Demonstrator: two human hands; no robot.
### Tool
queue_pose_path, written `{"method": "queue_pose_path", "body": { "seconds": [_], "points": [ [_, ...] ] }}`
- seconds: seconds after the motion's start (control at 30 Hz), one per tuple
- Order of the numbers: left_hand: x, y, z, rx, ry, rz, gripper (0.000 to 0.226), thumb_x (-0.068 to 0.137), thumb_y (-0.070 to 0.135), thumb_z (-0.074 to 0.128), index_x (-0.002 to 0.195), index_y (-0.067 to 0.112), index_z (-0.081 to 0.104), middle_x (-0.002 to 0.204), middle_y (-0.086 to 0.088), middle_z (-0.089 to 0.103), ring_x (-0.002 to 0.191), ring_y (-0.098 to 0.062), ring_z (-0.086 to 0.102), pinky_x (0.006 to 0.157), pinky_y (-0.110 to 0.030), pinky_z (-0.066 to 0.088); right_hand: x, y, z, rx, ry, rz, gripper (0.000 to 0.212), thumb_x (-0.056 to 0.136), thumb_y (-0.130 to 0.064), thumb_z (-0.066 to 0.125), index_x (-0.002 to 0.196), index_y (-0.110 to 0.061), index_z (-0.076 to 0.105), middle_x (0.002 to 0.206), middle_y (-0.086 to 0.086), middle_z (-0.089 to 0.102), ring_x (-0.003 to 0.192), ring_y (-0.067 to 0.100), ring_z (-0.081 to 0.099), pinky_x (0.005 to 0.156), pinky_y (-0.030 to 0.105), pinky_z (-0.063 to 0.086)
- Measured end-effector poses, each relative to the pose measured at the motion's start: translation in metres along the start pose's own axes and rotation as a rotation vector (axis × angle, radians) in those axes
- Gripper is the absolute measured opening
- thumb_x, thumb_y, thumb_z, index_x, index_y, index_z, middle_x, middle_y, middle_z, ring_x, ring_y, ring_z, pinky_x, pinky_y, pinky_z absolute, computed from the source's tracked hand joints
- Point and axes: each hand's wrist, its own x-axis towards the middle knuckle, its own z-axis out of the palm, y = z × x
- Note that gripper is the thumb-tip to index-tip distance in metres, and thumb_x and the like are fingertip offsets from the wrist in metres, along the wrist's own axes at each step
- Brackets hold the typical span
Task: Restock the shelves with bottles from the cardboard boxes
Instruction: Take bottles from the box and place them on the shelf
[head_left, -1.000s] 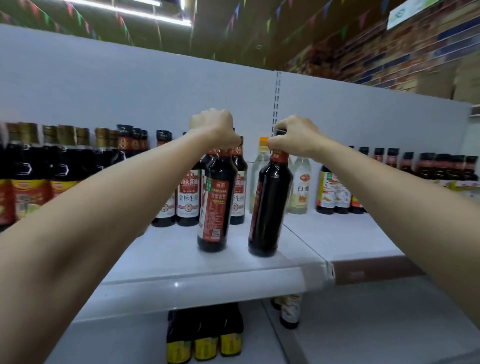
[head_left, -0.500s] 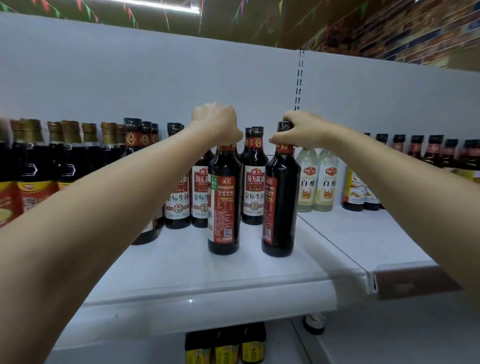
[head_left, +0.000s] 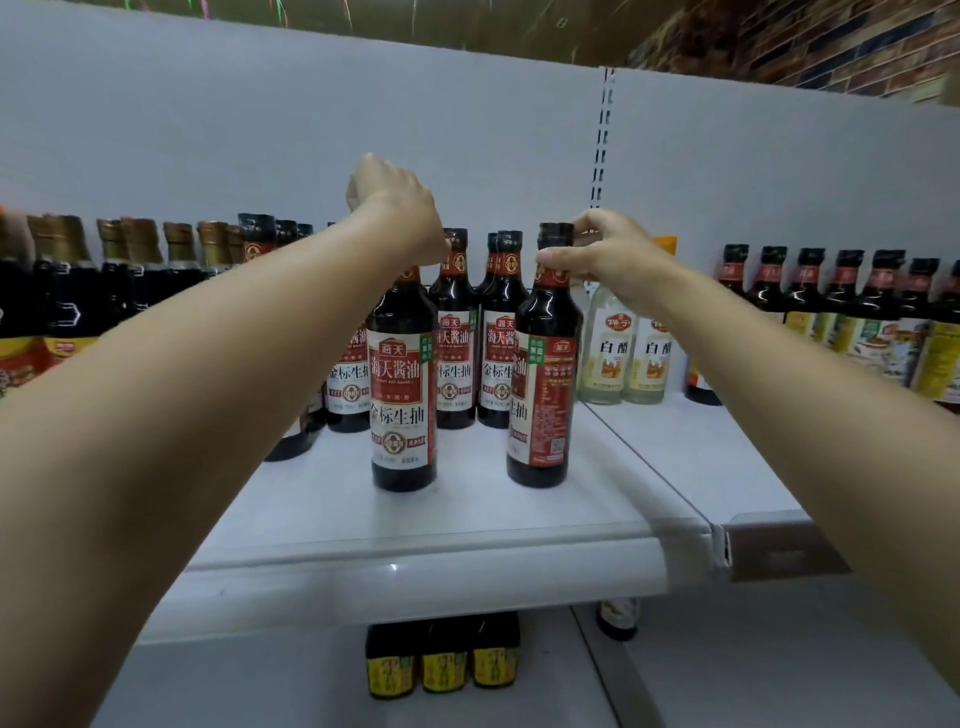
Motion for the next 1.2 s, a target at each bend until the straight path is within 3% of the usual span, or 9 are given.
{"method": "queue_pose_path", "body": {
  "seconds": [0.13, 0.3, 0.43, 0.5, 0.63, 0.7, 0.77, 0.9, 1.2],
  "points": [
    [-0.004, 0.005, -0.005, -0.011, -0.107, -0.082, 0.038, 0.092, 0.05, 0.036, 0.084, 0.02, 0.058, 0.062, 0.0, 0.038, 0.046, -0.014, 0.027, 0.037, -0.012, 0.022, -0.002, 0.006, 0.007, 0.199, -0.048, -0.014, 0.033, 0.086, -0.01, 0.067, 0.118, -0.011, 0.057, 0.119, 0.013, 0.064, 0.112, 0.026, 0.061, 0.106, 0.044, 0.042],
    [-0.016, 0.002, -0.013, -0.085, -0.052, -0.112, 0.043, 0.094, 0.052, 0.037, 0.079, 0.016, 0.055, 0.062, -0.001, 0.038, 0.05, -0.017, 0.036, 0.044, -0.024, 0.021, -0.011, 0.006, 0.016, 0.193, -0.056, -0.032, 0.03, 0.095, -0.012, 0.056, 0.125, -0.012, 0.053, 0.122, 0.009, 0.063, 0.116, 0.021, 0.059, 0.107, 0.044, 0.04],
    [-0.026, -0.006, -0.003, -0.477, 0.066, -0.176, 0.062, 0.089, 0.066, 0.036, 0.074, 0.008, 0.052, 0.069, -0.007, 0.048, 0.073, -0.025, 0.048, 0.05, -0.023, 0.025, -0.026, 0.0, 0.021, 0.057, -0.055, -0.01, 0.043, 0.101, -0.021, 0.045, 0.141, -0.009, 0.033, 0.139, 0.008, 0.05, 0.111, 0.01, 0.05, 0.09, 0.024, 0.043],
    [-0.039, -0.007, 0.005, -0.697, 0.138, -0.214, 0.062, 0.087, 0.068, 0.039, 0.067, 0.009, 0.048, 0.075, -0.008, 0.053, 0.071, -0.024, 0.048, 0.052, -0.024, 0.03, -0.038, 0.006, 0.026, -0.062, -0.082, 0.0, 0.054, 0.099, -0.035, 0.048, 0.143, -0.013, 0.027, 0.142, 0.006, 0.047, 0.115, 0.014, 0.051, 0.091, 0.029, 0.045],
    [-0.077, -0.004, 0.031, -1.17, 0.125, -0.189, 0.085, 0.079, 0.067, 0.058, 0.134, 0.004, 0.041, 0.128, -0.012, 0.052, 0.116, -0.025, 0.05, 0.092, -0.039, 0.045, -0.059, 0.038, 0.045, -0.271, -0.087, 0.03, 0.095, 0.079, -0.052, 0.069, 0.149, -0.026, 0.011, 0.152, 0.007, 0.031, 0.137, 0.026, 0.033, 0.109, 0.049, 0.032],
    [-0.103, 0.0, 0.051, -1.383, -0.065, -0.178, 0.101, 0.075, 0.056, 0.069, 0.148, 0.009, 0.019, 0.15, -0.011, 0.032, 0.134, -0.027, 0.038, 0.108, -0.045, 0.035, -0.065, 0.057, 0.054, -0.228, -0.021, 0.079, 0.115, 0.069, -0.052, 0.077, 0.15, -0.031, -0.001, 0.153, 0.009, 0.029, 0.139, 0.03, 0.031, 0.111, 0.054, 0.029],
    [-0.125, 0.006, 0.072, -1.466, -0.332, -0.149, 0.098, 0.076, 0.035, 0.075, 0.148, 0.009, 0.013, 0.147, -0.011, 0.036, 0.131, -0.027, 0.041, 0.106, -0.043, 0.035, -0.073, 0.074, 0.063, -0.203, -0.011, 0.143, 0.126, 0.063, -0.054, 0.081, 0.151, -0.028, -0.007, 0.153, 0.007, 0.032, 0.139, 0.029, 0.032, 0.112, 0.054, 0.028],
    [-0.153, 0.02, 0.103, -1.465, -0.557, -0.093, 0.077, 0.078, 0.007, 0.074, 0.138, 0.013, 0.027, 0.119, 0.002, 0.05, 0.115, -0.019, 0.049, 0.1, -0.035, 0.039, -0.089, 0.099, 0.081, -0.378, -0.055, 0.141, 0.121, 0.064, -0.053, 0.081, 0.149, -0.015, 0.003, 0.149, 0.007, 0.034, 0.134, 0.026, 0.039, 0.108, 0.049, 0.037],
    [-0.16, 0.033, 0.132, -1.476, -0.398, -0.295, 0.077, 0.067, 0.025, 0.085, 0.128, 0.016, 0.04, 0.125, 0.001, 0.057, 0.114, -0.019, 0.054, 0.101, -0.036, 0.044, -0.088, 0.099, 0.074, -0.029, -0.188, 0.199, 0.083, 0.072, -0.019, 0.082, 0.136, -0.016, 0.03, 0.132, -0.002, 0.055, 0.12, 0.016, 0.053, 0.099, 0.032, 0.042]
  ]
}}
